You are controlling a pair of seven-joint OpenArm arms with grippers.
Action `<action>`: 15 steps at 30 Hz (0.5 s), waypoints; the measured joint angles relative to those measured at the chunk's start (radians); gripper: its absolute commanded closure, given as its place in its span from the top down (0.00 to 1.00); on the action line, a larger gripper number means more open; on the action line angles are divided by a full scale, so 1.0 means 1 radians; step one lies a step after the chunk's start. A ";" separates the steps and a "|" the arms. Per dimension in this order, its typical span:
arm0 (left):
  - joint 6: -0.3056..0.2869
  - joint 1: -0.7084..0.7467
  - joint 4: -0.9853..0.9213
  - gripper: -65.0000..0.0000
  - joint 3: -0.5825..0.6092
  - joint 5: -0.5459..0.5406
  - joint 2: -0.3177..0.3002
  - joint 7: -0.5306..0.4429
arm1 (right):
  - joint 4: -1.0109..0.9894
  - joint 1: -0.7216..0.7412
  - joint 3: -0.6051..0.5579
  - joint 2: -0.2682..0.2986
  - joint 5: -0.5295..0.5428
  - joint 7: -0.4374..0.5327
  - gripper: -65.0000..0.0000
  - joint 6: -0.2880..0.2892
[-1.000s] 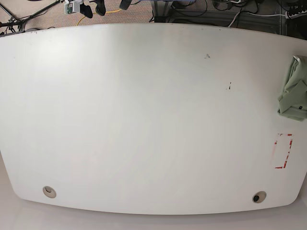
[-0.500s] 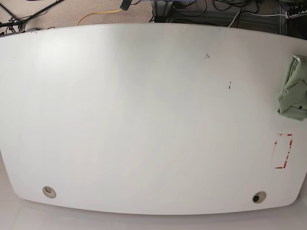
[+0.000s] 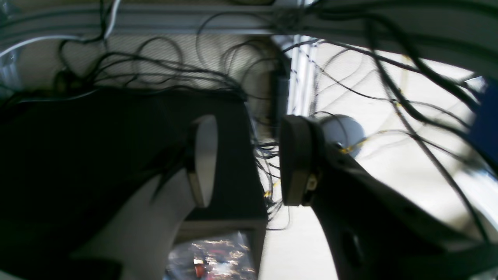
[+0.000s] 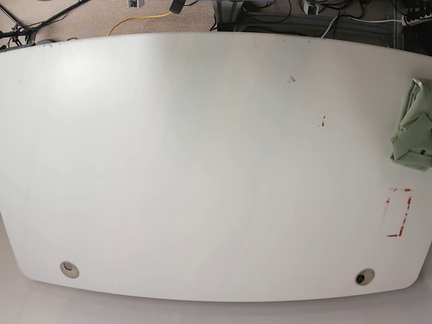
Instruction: Fold the T-shirt properly
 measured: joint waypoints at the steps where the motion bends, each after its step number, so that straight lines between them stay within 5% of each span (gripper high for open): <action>1: 0.032 -0.017 -0.020 0.37 0.000 -0.001 -0.005 -0.004 | -0.018 0.018 -0.006 0.007 -0.025 -0.008 0.41 -0.024; 7: 0.110 -0.115 -0.146 0.37 0.000 -0.003 -0.016 0.003 | -0.110 0.113 -0.047 0.018 -0.096 -0.014 0.41 -0.112; 15: 0.118 -0.236 -0.261 0.37 0.005 -0.003 0.001 0.073 | -0.279 0.243 -0.048 0.043 -0.132 -0.044 0.41 -0.165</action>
